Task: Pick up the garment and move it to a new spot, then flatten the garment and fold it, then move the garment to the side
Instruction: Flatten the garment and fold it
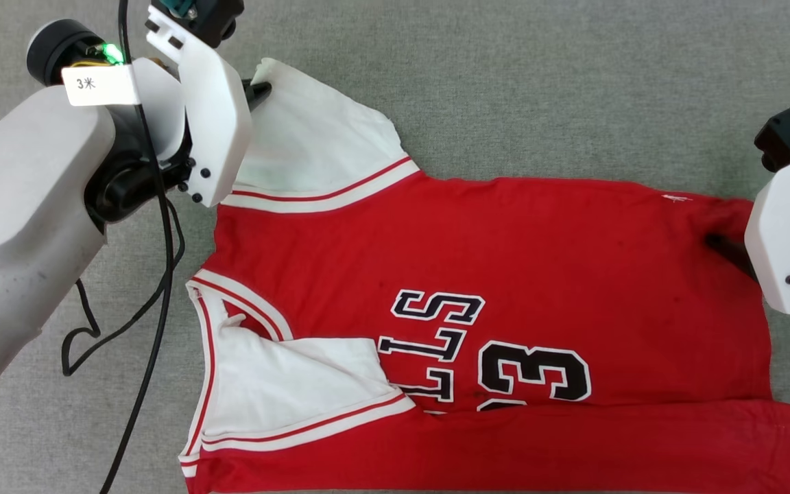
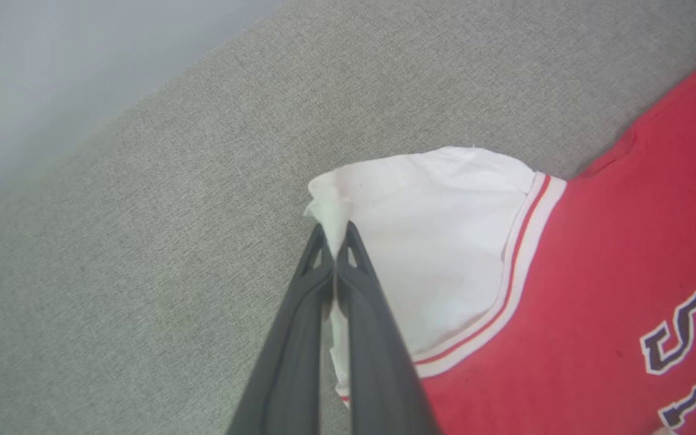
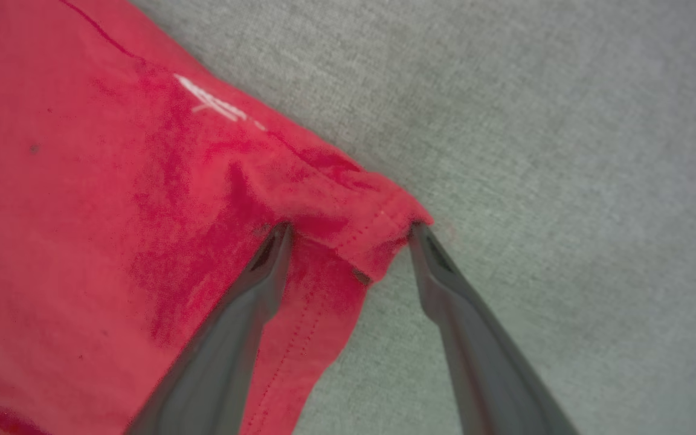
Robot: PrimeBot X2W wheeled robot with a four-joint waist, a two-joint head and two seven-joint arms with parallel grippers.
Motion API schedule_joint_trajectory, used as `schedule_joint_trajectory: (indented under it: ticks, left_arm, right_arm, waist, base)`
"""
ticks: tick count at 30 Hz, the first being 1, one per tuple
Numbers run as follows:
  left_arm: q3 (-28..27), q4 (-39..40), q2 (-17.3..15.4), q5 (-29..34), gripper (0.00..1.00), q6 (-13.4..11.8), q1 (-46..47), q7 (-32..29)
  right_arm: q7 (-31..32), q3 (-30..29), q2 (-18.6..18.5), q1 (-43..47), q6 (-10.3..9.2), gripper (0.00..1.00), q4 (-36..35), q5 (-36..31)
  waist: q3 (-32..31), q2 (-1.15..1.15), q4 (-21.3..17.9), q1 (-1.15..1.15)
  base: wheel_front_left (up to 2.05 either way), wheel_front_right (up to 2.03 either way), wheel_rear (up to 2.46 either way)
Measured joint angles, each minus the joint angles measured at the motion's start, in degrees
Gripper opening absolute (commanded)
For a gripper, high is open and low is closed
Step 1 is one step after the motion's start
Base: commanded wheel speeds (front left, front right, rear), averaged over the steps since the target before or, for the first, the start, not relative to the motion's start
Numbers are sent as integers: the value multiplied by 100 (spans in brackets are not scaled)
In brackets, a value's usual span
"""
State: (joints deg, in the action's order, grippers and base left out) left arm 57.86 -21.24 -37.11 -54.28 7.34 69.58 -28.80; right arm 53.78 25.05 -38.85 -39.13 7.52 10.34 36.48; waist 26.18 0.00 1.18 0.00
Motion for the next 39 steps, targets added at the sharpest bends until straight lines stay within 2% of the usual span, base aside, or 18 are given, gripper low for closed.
schedule_joint_trajectory:
  ticks: [9, 10, 11, 18, 26, 33, 39]
  left_arm:
    - [64, -74, 3, 25, 0, 2, 24, 133]
    - [74, -91, -1, 24, 0, 4, 18, 151]
    - [82, -110, -5, 24, 0, 4, 2, 180]
    - [122, -119, -63, -34, 0, 5, -285, 432]
    - [237, 234, -324, -158, 0, -104, -1028, 666]
    - [316, 778, -720, -304, 0, -370, -1827, 882]
    - [488, 1572, -1198, -492, 0, -849, -2866, 1102]
  right_arm:
    - [-463, 600, -51, -226, -4, 100, 575, 87]
    - [-578, 633, -52, -227, -4, 46, 628, 104]
    - [-694, 655, -47, -228, -3, 0, 679, 148]
    - [-1677, 743, 35, -135, -1, 0, 916, 299]
    - [-2393, 781, -32, 458, -1, 0, 839, 420]
    - [-2642, 759, -91, 1048, -1, 0, 657, 408]
    - [-2795, 523, -164, 1932, -1, 0, 350, 442]
  waist:
    - [74, 0, 46, -1]
    - [46, 0, 41, -1]
    - [12, 0, 34, -1]
    - [-393, 0, 1, 0]
    - [-1063, 0, -4, -1]
    - [-1574, 0, -13, -1]
    - [-2052, 0, -3, -1]
  base:
    - [0, 0, 0]
    - [0, 0, 0]
    - [0, 0, 0]
    - [0, 0, 0]
    - [0, 0, 0]
    - [0, 0, 0]
    - [0, 0, 0]
